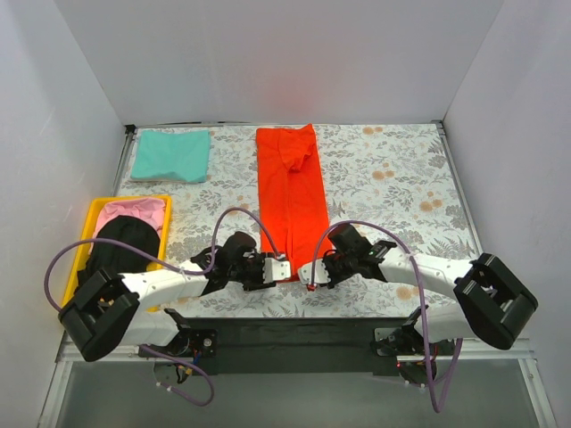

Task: Fold and stack the t-shirts
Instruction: Fold the tshirt

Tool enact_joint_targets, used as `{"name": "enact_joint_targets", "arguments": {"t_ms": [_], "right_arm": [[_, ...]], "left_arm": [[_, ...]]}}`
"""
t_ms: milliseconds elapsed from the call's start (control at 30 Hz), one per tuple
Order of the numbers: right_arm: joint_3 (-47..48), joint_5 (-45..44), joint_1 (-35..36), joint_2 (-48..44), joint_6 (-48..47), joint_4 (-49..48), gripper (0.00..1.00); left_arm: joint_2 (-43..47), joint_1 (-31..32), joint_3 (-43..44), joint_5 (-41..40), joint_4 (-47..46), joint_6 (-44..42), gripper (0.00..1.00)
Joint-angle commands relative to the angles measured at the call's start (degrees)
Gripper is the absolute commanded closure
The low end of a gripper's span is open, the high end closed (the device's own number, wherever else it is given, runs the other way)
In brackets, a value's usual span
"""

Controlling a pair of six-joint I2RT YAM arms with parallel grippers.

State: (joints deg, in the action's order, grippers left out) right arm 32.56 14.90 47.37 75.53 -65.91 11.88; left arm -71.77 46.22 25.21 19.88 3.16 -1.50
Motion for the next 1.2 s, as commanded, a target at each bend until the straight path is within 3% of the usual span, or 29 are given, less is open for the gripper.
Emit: {"name": "enact_joint_targets", "arguments": {"t_ms": [0, 67, 100, 200, 367, 600, 767, 933, 1167], "right_arm": [[-0.3, -0.7, 0.3, 3.1, -1.7, 4.8, 0.74], [0.1, -1.0, 0.3, 3.9, -1.1, 5.2, 0.87], [0.4, -1.4, 0.3, 4.8, -0.7, 5.2, 0.95], [1.5, -2.2, 0.3, 5.0, 1.2, 5.5, 0.99], [3.3, 0.6, 0.4, 0.3, 4.1, 9.0, 0.99], [9.7, 4.4, 3.8, -10.1, 10.9, 22.1, 0.99], [14.9, 2.8, 3.2, -14.3, 11.1, 26.4, 0.99], [23.9, 3.7, -0.7, -9.0, 8.3, 28.9, 0.99], [31.8, 4.8, -6.8, -2.1, 0.4, 28.9, 0.99]], "left_arm": [[-0.5, 0.1, 0.5, 1.5, 1.0, -2.0, 0.64], [-2.9, 0.1, 2.8, 1.5, 2.4, -1.9, 0.69], [-3.7, 0.1, 3.8, 1.5, 4.1, -1.9, 0.79], [-5.4, -0.4, 5.8, 2.0, 5.2, -0.4, 1.00], [-0.6, -0.8, 6.4, 5.7, 6.9, 0.9, 1.00], [8.9, 1.0, 12.2, 12.0, 21.7, 6.0, 1.00], [14.6, 0.6, 17.6, 11.6, 25.9, 10.9, 1.00], [13.2, -1.6, 22.2, 11.1, 25.6, 10.2, 1.00], [5.2, -14.2, 28.4, 16.9, 22.5, 4.0, 1.00]]}}
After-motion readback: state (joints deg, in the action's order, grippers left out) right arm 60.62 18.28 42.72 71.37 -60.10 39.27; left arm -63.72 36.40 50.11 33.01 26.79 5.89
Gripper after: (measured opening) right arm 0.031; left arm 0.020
